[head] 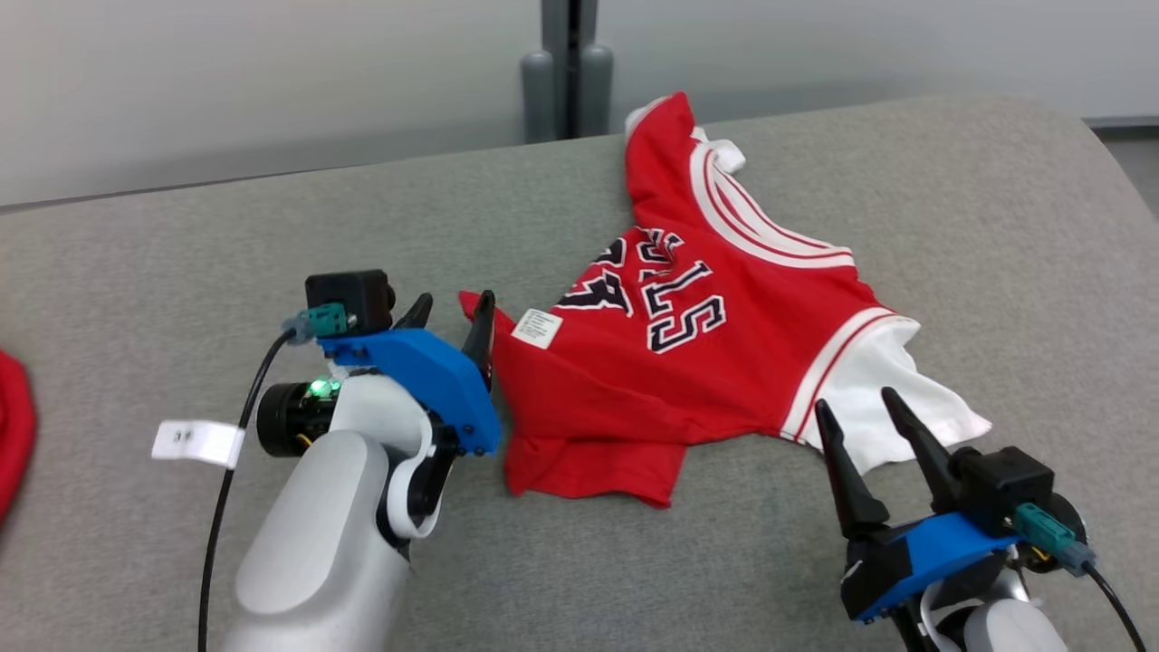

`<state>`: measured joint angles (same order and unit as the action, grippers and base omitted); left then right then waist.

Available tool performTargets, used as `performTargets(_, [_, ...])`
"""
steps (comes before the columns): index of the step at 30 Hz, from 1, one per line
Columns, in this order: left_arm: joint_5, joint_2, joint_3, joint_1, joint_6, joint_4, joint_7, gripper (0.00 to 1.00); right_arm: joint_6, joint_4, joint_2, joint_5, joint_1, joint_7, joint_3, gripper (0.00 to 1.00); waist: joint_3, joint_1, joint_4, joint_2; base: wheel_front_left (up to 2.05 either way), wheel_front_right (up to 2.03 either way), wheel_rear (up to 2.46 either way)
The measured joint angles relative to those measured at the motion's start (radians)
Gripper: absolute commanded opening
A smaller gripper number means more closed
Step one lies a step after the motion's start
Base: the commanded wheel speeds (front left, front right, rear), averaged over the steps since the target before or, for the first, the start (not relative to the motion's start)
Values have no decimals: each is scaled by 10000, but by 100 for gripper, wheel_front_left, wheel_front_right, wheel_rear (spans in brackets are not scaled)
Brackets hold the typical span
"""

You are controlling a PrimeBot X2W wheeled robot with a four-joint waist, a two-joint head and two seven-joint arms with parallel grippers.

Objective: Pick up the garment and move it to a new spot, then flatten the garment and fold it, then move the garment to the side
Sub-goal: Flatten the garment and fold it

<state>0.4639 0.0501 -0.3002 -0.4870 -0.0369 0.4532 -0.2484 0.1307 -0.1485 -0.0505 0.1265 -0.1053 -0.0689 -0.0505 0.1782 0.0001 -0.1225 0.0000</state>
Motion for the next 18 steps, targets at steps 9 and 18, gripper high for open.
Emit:
performTargets(9, [215,33,-376,-921,-863,1287,-790,100,0,-523,2,236,-351,-303,-401,100,435,0,-675,0,0,0,0])
performTargets(18, [878,19,-476,-1041,-291,1712,-1175,0,0,-752,0,280,-561,-472,-349,100,492,-1,-597,0,0,0,0])
